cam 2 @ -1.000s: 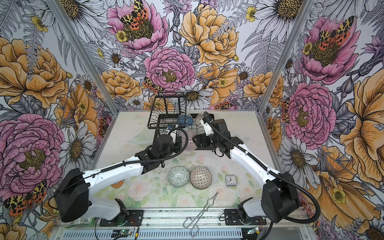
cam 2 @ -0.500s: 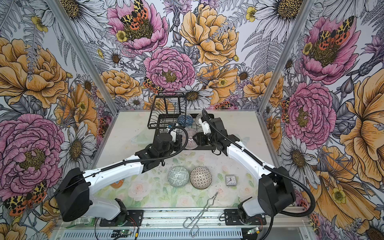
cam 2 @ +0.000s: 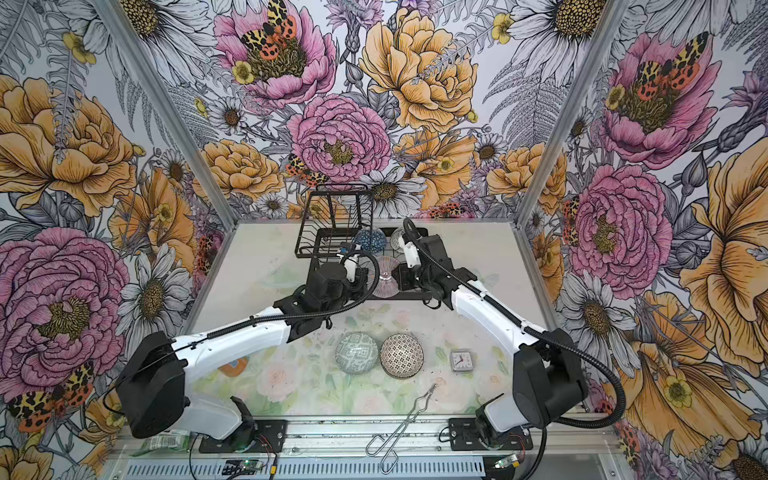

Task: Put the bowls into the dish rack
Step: 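Grasp the striped bowl rim with the right gripper while the left gripper releases it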

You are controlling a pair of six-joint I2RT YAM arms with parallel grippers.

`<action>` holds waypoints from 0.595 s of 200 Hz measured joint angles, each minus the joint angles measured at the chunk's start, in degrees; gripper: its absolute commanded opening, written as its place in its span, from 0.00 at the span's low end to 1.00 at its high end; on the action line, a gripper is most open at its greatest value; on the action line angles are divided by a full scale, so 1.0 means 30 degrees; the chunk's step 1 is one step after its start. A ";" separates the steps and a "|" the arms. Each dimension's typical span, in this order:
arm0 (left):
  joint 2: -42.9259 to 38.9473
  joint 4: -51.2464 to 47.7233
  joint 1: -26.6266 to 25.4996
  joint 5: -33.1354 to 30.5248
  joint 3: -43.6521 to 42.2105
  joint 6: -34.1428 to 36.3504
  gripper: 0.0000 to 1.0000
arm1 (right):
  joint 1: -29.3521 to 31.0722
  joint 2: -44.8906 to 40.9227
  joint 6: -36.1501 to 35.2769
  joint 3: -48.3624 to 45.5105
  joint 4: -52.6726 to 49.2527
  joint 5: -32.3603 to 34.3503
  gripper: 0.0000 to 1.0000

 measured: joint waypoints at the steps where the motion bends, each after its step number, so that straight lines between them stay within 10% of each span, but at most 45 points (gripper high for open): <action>1: 0.0000 -0.0007 -0.0007 -0.0007 0.0007 0.0007 0.00 | 0.0000 0.0000 0.0007 0.0000 -0.0022 -0.0022 0.11; 36: 0.0138 -0.0153 0.0007 0.0153 0.0168 0.0015 0.00 | 0.0007 0.0000 0.0044 0.0022 -0.0138 0.0248 0.02; 93: 0.0189 -0.0780 0.0007 0.1064 0.1115 0.0386 0.68 | 0.0058 0.0000 -0.0124 0.0022 -0.0372 0.0291 0.00; 119: 0.0109 -0.1428 -0.0007 0.1399 0.1319 0.0525 0.79 | 0.0051 0.0168 -0.0350 0.0080 -0.0401 0.0328 0.00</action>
